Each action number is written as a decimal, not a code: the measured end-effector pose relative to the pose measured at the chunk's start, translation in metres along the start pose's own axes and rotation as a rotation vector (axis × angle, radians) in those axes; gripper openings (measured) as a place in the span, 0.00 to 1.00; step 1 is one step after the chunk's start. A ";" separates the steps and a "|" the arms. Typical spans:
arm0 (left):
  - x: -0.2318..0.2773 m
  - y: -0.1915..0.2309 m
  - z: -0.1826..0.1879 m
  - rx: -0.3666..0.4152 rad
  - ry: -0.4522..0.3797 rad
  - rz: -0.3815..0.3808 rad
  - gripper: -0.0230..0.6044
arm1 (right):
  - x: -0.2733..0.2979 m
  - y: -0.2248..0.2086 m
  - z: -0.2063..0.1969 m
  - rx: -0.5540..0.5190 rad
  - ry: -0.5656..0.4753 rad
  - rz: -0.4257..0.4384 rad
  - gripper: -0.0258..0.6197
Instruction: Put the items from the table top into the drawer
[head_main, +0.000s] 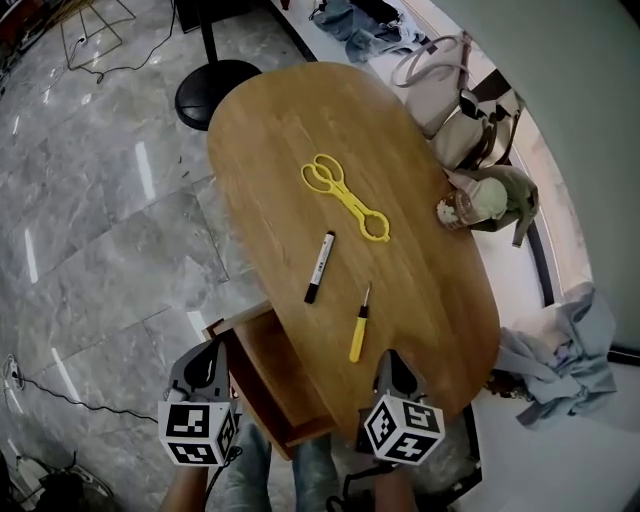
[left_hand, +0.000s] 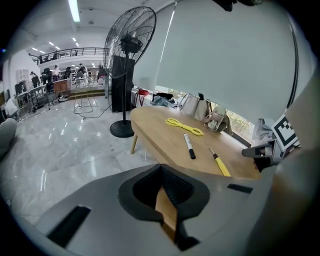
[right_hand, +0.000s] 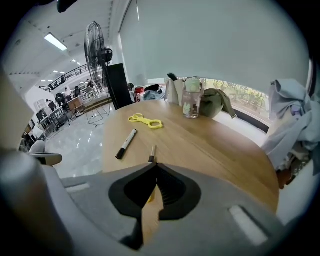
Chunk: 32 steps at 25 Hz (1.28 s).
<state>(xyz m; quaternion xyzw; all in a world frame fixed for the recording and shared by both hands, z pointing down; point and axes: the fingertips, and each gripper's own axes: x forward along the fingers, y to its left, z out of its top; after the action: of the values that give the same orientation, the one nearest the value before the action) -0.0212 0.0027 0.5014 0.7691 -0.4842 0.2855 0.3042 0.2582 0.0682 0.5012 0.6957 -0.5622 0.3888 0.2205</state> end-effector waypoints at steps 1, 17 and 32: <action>-0.001 0.003 -0.001 -0.004 0.002 0.004 0.03 | 0.002 0.002 -0.001 0.002 0.005 0.004 0.05; 0.000 0.031 -0.028 -0.055 0.045 0.061 0.03 | 0.045 0.028 -0.025 -0.038 0.125 0.089 0.24; 0.010 0.030 -0.030 -0.055 0.064 0.057 0.03 | 0.072 0.023 -0.039 -0.074 0.187 0.048 0.25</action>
<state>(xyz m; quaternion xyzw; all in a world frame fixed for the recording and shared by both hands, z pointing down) -0.0495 0.0090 0.5339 0.7366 -0.5038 0.3051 0.3323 0.2293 0.0464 0.5785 0.6342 -0.5695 0.4363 0.2884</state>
